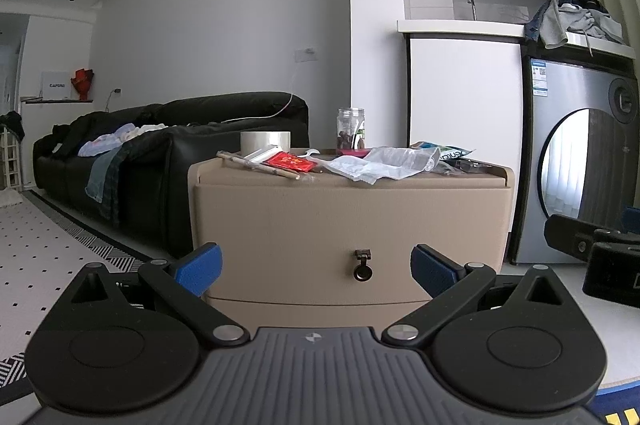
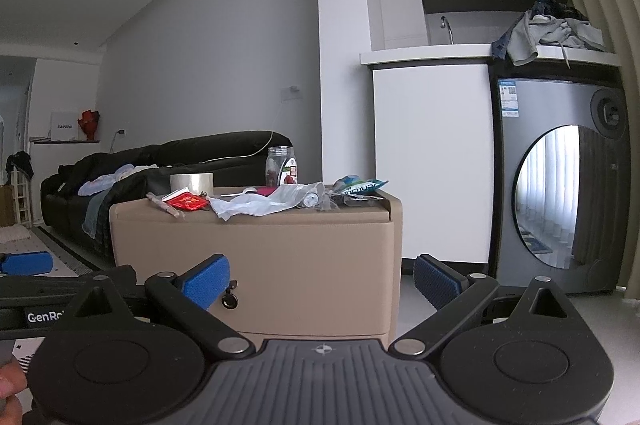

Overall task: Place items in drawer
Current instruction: 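Move both tools toward the beige cabinet's drawer front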

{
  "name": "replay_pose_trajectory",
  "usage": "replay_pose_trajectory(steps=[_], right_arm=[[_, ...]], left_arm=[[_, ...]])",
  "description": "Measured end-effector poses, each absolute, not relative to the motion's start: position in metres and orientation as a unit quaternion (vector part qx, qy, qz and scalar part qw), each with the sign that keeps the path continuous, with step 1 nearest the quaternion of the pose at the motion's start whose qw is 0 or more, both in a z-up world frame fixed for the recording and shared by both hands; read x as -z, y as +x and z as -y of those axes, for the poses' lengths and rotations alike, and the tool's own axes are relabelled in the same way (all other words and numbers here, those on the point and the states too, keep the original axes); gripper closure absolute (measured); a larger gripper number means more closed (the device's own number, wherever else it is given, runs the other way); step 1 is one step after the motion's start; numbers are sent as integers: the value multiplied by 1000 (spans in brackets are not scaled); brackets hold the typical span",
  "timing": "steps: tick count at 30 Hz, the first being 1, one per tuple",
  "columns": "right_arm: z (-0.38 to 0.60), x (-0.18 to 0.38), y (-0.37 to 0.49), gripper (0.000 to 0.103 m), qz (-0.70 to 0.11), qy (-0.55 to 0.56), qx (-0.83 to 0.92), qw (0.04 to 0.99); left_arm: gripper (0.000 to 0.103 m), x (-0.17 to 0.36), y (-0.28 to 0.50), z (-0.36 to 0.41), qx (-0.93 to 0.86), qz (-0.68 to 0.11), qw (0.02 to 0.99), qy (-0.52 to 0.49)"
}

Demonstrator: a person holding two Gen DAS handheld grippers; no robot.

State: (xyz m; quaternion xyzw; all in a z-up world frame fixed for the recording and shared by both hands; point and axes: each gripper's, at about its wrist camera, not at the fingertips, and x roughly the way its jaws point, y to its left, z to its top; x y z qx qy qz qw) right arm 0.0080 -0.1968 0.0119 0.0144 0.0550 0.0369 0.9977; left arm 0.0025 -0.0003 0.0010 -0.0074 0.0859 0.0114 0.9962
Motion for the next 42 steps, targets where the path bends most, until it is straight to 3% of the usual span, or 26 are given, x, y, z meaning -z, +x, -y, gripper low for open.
replay_pose_trajectory(steps=[42], right_arm=[[200, -6, 12, 6, -62, 27, -55, 996]], left_arm=[[1, 6, 8, -4, -3, -71, 997, -26]])
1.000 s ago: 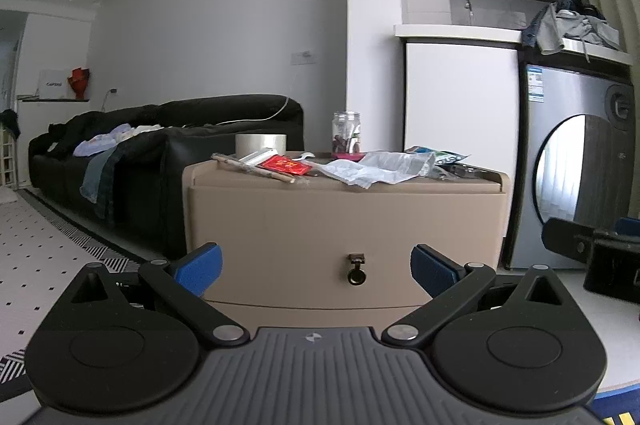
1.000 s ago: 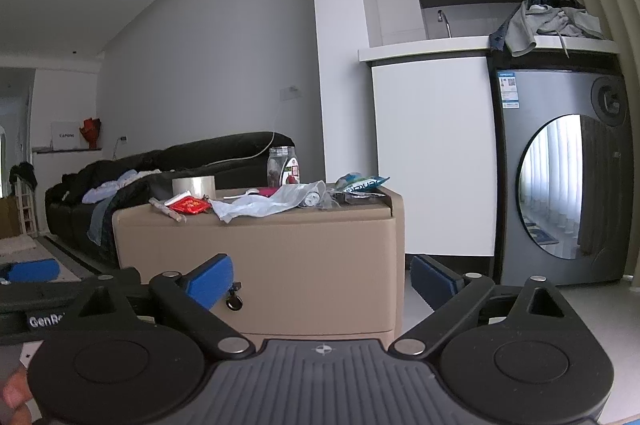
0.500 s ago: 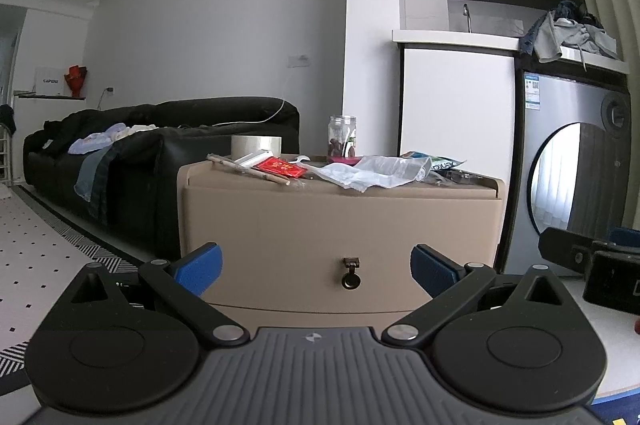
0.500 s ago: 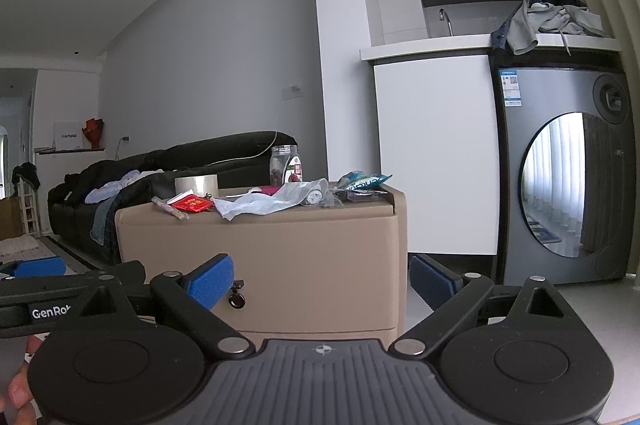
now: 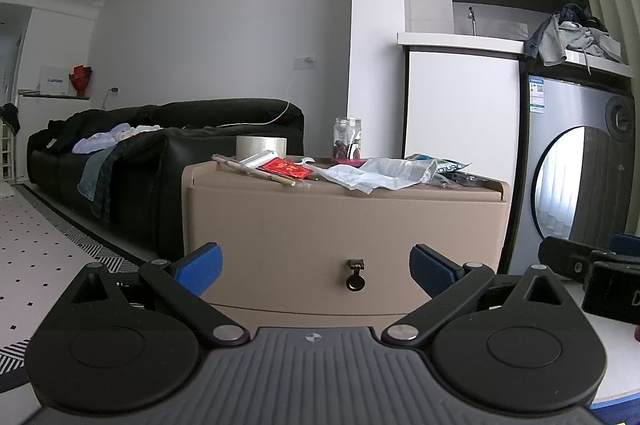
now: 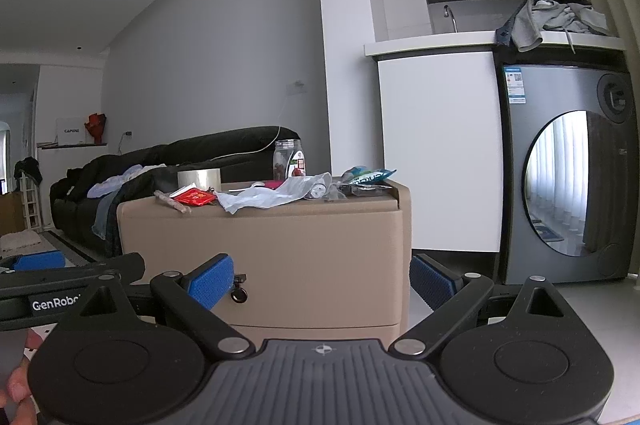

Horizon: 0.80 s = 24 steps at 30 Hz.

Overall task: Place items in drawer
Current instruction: 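Move both tools toward the beige cabinet's drawer front, then close the left gripper around the black drawer knob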

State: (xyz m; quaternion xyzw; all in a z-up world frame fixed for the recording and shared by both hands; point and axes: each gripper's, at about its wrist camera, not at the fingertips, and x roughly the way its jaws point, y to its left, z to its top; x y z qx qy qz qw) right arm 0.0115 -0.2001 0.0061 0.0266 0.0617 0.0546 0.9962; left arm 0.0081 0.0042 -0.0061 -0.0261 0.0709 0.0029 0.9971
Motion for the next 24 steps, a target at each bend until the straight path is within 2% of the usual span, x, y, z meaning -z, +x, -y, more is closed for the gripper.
replay_pose_trajectory(steps=[10, 14, 15, 24], right_arm=[[196, 0, 16, 6, -69, 26, -57, 996], [202, 1, 17, 6, -76, 43, -59, 994], [204, 1, 17, 6, -77, 49, -60, 994], [215, 4, 17, 6, -82, 61, -57, 993]], left_arm=[[2, 9, 16, -7, -3, -66, 997, -31], [12, 20, 38, 1, 0, -82, 996, -27], [18, 23, 43, 4, -4, -86, 996, -26], [19, 48, 86, 27, -31, -85, 996, -12]])
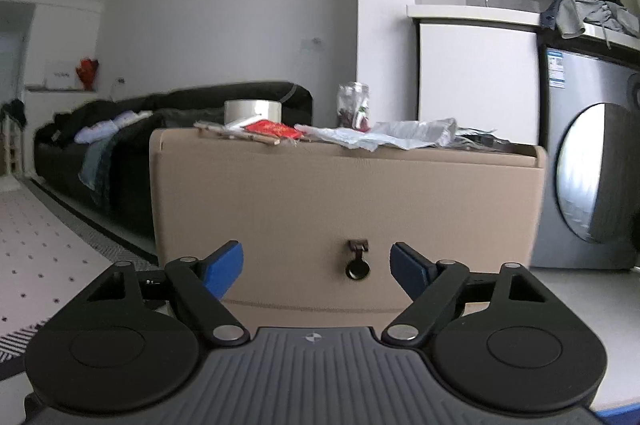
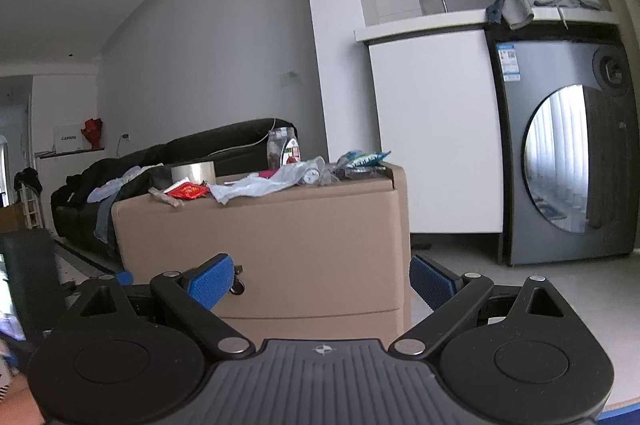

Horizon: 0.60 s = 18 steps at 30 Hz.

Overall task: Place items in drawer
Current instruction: 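Close the left gripper around the black drawer knob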

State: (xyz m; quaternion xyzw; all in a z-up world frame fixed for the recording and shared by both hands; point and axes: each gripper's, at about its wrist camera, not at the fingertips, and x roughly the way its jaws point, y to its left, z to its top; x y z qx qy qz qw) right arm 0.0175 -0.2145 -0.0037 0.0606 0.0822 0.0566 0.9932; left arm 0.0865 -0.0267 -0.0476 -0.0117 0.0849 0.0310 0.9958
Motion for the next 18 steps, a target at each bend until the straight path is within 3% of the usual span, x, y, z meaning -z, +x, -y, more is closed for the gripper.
replay_pose_trajectory(steps=[11, 18], right_arm=[[222, 5, 17, 6, -80, 56, -52, 994], [226, 10, 23, 6, -88, 61, -52, 993]], left_arm=[[13, 55, 121, 46, -8, -113, 994, -1], [15, 58, 139, 55, -3, -99, 995, 2]])
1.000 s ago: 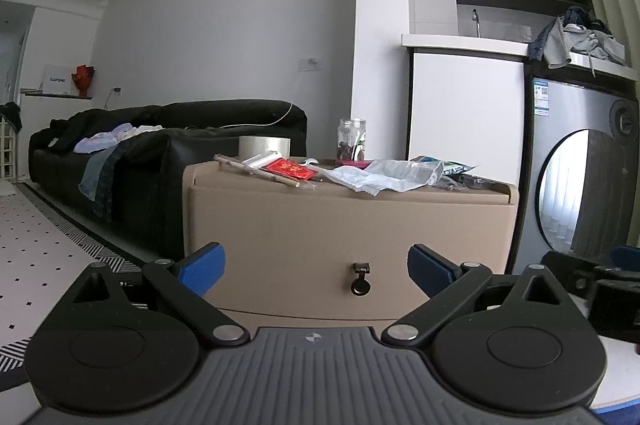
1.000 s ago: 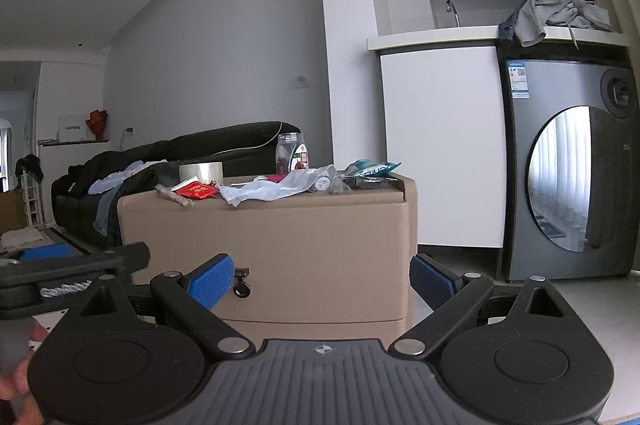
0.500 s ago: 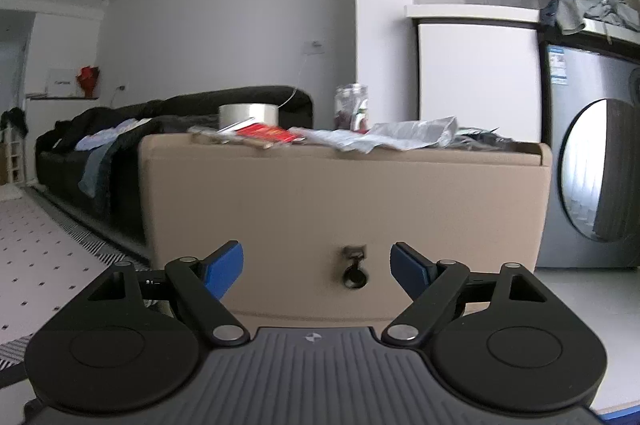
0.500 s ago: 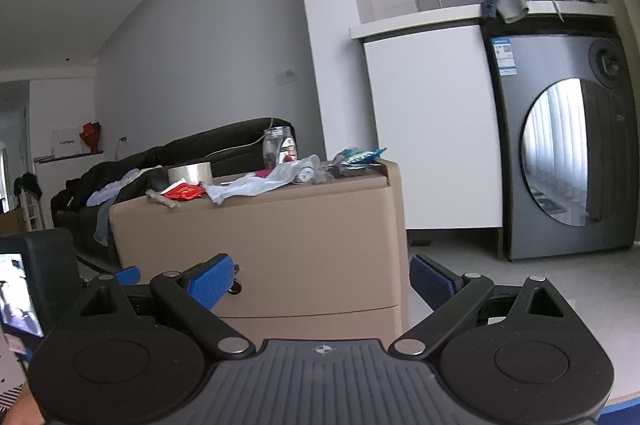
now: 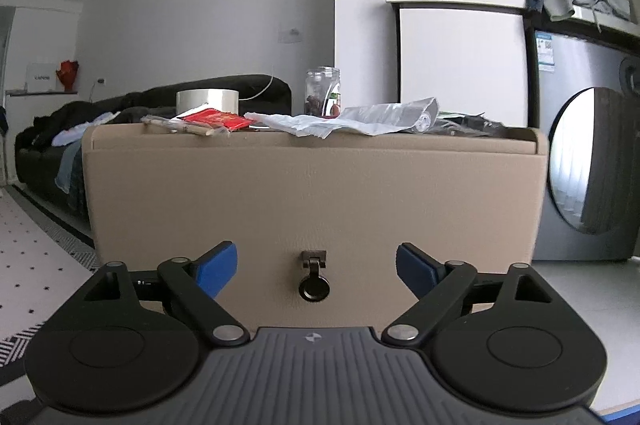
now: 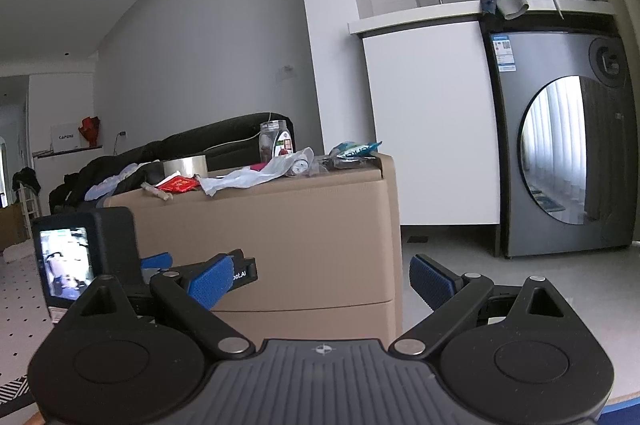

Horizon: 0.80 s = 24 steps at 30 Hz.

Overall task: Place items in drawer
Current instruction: 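Close the left gripper around the black drawer knob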

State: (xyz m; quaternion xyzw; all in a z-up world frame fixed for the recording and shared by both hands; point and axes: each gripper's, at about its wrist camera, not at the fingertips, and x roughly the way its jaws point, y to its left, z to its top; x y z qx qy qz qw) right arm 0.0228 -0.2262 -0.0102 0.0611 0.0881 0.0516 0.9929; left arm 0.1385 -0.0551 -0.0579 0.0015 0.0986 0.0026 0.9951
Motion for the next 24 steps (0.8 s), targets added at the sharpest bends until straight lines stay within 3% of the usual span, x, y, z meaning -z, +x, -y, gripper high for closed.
replay_pose_trajectory(steps=[5, 11, 16, 20, 24], right_arm=[[231, 14, 25, 6, -92, 65, -52, 992], [231, 18, 29, 6, -98, 50, -44, 993], [233, 17, 28, 6, -95, 52, -52, 993], [229, 18, 29, 6, -98, 39, -47, 993], [230, 17, 28, 6, -94, 38, -47, 994]], left_arm=[[22, 66, 156, 57, 8, -113, 994, -2], [40, 73, 163, 63, -4, -119, 993, 11], [45, 74, 165, 66, -8, -118, 993, 16], [59, 74, 168, 66, -11, -126, 992, 13], [63, 76, 170, 67, -12, -126, 992, 20]])
